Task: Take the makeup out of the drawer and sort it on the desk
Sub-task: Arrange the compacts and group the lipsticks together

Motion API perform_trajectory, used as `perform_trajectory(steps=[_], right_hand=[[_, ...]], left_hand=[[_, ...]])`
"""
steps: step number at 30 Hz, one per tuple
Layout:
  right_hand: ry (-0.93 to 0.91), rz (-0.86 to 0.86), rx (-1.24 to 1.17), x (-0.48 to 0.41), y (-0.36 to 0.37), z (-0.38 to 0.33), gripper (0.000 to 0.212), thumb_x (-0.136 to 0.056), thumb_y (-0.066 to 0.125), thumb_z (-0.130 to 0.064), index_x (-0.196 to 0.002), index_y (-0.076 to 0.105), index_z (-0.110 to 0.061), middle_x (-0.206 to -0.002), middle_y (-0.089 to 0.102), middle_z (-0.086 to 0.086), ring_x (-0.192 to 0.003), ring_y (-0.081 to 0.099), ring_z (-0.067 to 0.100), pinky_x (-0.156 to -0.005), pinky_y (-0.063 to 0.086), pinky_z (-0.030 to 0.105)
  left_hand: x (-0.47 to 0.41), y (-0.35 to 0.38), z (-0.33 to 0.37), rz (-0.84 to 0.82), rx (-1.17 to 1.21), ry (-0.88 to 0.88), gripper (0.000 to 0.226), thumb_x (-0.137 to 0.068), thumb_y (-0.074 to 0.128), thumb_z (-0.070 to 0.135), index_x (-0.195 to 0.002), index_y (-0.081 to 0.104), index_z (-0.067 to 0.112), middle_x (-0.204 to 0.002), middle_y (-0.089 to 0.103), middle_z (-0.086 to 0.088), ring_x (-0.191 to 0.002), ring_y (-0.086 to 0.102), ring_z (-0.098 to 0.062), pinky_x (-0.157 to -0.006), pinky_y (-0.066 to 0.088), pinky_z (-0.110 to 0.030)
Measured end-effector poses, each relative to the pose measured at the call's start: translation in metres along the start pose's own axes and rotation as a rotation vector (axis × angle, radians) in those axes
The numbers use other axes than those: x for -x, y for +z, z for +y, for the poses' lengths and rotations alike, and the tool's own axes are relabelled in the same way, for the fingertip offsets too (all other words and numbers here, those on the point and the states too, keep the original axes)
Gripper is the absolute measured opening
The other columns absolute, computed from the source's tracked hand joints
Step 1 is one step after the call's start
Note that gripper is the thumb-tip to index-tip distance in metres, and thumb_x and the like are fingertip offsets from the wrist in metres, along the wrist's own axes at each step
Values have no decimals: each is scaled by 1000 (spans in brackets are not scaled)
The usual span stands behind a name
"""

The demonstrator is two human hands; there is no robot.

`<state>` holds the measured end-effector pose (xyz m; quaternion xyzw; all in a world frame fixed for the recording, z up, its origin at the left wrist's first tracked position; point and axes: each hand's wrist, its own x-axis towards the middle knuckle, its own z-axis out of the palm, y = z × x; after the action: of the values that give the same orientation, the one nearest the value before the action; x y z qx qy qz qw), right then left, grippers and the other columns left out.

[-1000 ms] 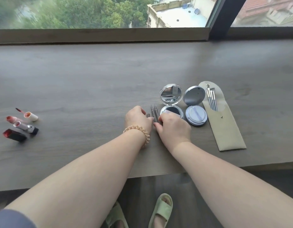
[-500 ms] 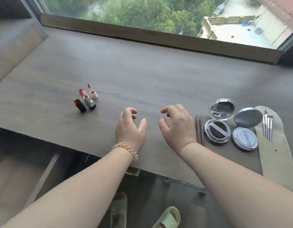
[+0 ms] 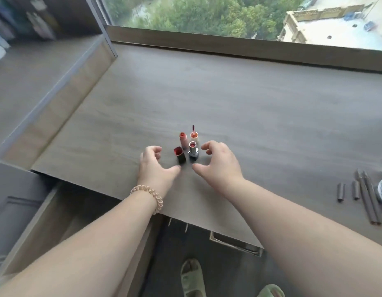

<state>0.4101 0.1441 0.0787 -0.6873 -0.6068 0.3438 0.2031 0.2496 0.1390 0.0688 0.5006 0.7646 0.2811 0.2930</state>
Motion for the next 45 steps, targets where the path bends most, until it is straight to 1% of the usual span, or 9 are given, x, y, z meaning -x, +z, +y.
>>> perform_trajectory(steps=[3, 7, 12, 18, 22, 25, 31, 37, 45], right_hand=[[32, 40, 10, -12, 15, -7, 37, -74, 67, -34, -109, 58, -28, -109, 54, -2, -106, 54, 17, -87, 43, 32], [7, 173, 22, -25, 26, -10, 10, -76, 66, -33, -80, 58, -30, -89, 52, -5, -95, 54, 22, -76, 40, 32], [-72, 230, 103, -32, 22, -5, 18, -70, 71, -33, -87, 69, -33, -119, 60, -12, -117, 44, 16, -82, 25, 28], [-98, 243, 112, -37, 14, -1, 17, -65, 77, -38, -79, 68, -33, -118, 62, -11, -118, 44, 15, -82, 25, 29], [-155, 197, 128, -42, 9, 1, 18, -65, 77, -38, -79, 68, -32, -125, 61, -12, -123, 43, 16, -87, 25, 30], [-212, 110, 123, -48, 6, 4, 22, -64, 77, -32, -85, 72, -32, -131, 58, -9, -128, 42, 18, -102, 29, 35], [-268, -18, 81, -56, 4, 5, 31, -67, 72, -28, -97, 72, -37, -135, 55, -9, -132, 40, 16, -108, 30, 43], [-303, -32, 31, -59, 4, 6, 31, -65, 68, -29, -95, 74, -34, -123, 63, -14, -125, 48, 19, -105, 35, 42], [-318, 8, 28, -56, 4, 13, 27, -67, 73, -25, -93, 75, -32, -116, 67, -14, -119, 52, 20, -100, 38, 46]], left_hand=[[-19, -1, 3, -109, -23, 52, 53, -65, 80, 27, -112, 58, 20, -108, 53, 2, -96, 59, -15, -86, 48, -27], [-34, 6, 7, -143, -101, 166, 31, -63, 78, 31, -89, 66, 20, -96, 53, 5, -94, 59, -17, -87, 48, -32], [-41, 8, 2, -141, -183, 355, 24, -65, 77, 32, -86, 69, 23, -121, 54, 2, -117, 47, -17, -97, 28, -20], [-45, 10, 1, -127, -229, 407, 33, -56, 66, 52, -77, 63, 26, -104, 59, 5, -104, 54, -19, -93, 40, -35], [-44, 10, 0, -140, -228, 460, 38, -61, 57, 54, -82, 71, 26, -119, 62, 2, -110, 54, -23, -96, 40, -38], [-47, 9, -1, -182, -252, 537, 40, -63, 52, 55, -87, 73, 30, -125, 62, 4, -111, 55, -25, -94, 41, -41], [-55, 8, -2, -290, -262, 655, 36, -68, 55, 50, -94, 73, 33, -121, 64, 11, -97, 57, -23, -88, 46, -43], [-58, 8, 0, -299, -200, 722, 34, -71, 56, 44, -95, 75, 28, -111, 67, 9, -91, 59, -19, -86, 36, -19], [-53, 9, 3, -270, -155, 729, 35, -67, 58, 44, -93, 75, 28, -107, 62, 15, -94, 57, -17, -87, 28, -10]])
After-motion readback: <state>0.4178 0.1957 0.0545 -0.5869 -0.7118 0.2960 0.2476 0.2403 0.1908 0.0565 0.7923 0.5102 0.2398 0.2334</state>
